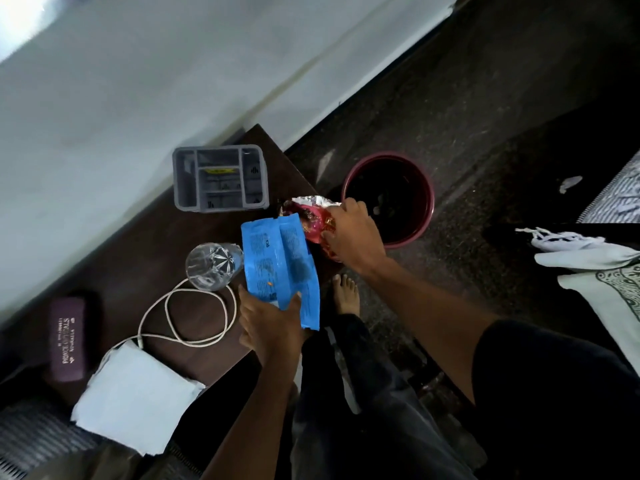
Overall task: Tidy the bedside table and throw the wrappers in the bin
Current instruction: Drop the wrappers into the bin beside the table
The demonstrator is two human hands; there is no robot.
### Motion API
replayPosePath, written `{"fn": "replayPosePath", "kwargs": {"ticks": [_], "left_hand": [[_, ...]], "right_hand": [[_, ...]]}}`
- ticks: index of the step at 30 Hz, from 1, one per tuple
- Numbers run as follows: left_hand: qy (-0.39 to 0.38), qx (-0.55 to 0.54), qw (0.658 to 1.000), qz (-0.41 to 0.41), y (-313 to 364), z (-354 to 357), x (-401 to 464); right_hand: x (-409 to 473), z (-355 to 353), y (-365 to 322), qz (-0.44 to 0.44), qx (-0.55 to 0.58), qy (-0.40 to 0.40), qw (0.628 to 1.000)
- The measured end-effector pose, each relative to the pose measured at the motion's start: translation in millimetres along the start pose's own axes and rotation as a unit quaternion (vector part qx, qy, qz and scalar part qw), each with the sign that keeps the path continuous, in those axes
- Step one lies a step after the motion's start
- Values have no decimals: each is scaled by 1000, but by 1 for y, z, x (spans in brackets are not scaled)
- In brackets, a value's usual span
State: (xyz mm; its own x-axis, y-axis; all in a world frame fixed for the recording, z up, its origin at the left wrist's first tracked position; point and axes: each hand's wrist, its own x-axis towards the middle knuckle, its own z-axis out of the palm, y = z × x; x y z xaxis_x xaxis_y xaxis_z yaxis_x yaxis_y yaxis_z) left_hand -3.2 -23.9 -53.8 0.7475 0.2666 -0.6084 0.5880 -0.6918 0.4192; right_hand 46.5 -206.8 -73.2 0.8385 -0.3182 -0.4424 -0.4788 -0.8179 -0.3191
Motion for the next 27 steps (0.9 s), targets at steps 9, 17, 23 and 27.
{"fn": "replayPosePath", "kwargs": {"ticks": [9, 17, 23, 27], "left_hand": [[13, -89, 995, 42, 18, 3, 1], [15, -81, 995, 58, 6, 5, 7], [2, -83, 993, 86, 0, 2, 12], [14, -45, 991, 124, 3, 1, 15]], "right_hand": [[-12, 6, 4, 145, 126, 90, 977], [-2, 23, 6, 125, 62, -7, 990], [-4, 17, 18, 158, 83, 80, 981], [-10, 14, 30, 237, 308, 71, 919]]}}
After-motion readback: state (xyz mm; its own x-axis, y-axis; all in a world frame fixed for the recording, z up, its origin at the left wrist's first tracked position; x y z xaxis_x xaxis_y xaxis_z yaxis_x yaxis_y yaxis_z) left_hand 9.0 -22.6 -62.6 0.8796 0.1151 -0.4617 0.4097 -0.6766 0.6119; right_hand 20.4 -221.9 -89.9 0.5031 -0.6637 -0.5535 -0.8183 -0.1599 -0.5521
